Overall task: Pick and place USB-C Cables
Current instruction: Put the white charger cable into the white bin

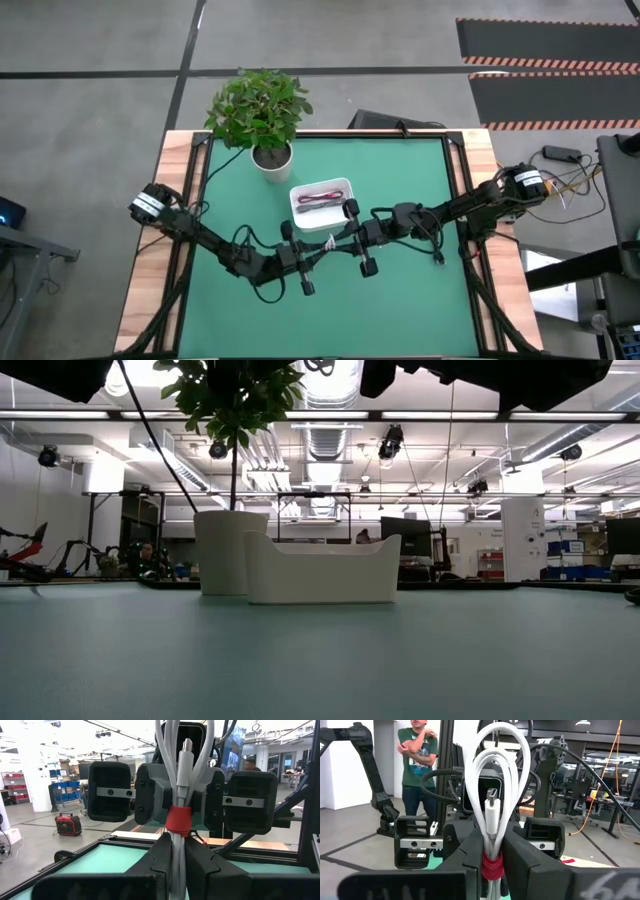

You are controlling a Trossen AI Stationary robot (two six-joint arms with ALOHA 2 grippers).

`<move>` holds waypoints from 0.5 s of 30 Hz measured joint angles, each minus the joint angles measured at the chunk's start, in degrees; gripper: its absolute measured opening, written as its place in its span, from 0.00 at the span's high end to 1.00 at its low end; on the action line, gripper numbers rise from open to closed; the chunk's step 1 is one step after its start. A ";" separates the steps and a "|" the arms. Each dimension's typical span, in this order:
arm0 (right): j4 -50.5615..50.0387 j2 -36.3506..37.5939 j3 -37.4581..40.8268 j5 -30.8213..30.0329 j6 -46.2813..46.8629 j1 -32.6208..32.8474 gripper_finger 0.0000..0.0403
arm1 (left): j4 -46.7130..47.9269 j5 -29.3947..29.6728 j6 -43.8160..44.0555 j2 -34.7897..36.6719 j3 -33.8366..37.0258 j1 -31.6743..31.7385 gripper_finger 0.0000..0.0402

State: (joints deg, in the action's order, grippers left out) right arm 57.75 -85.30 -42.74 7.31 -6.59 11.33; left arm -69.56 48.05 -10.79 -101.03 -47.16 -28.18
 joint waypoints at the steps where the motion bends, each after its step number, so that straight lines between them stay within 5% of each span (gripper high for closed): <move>1: -0.02 0.00 0.00 0.00 0.00 0.00 0.90 | 0.00 0.00 0.02 0.00 0.00 0.00 0.95; 15: -3.93 1.40 -0.02 0.46 -0.91 0.04 0.89 | -0.01 0.60 0.36 0.02 0.80 -0.78 0.60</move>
State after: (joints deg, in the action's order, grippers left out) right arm 53.83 -83.89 -42.76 7.77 -7.50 11.38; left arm -69.57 48.66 -10.43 -101.01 -46.35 -28.96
